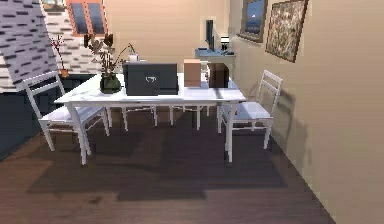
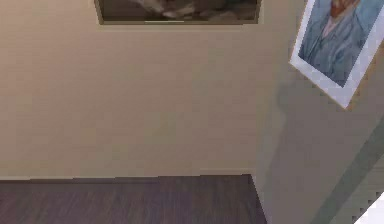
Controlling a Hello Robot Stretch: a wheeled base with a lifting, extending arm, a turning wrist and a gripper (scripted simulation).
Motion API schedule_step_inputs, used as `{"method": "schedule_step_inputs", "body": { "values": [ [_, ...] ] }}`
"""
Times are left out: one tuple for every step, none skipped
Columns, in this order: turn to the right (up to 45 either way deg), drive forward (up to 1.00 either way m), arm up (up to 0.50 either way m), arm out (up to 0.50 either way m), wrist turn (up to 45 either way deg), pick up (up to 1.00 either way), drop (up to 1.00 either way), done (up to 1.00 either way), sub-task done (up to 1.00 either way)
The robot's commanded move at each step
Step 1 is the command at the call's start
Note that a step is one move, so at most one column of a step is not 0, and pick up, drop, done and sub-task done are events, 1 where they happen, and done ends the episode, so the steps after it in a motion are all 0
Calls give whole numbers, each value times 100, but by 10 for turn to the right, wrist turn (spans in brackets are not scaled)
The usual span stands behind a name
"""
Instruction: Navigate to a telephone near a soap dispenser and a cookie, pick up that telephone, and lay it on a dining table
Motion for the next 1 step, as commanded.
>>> {"method": "schedule_step_inputs", "body": {
  "values": [
    [-60,0,0,0,0,0,0,0,0]
  ]
}}
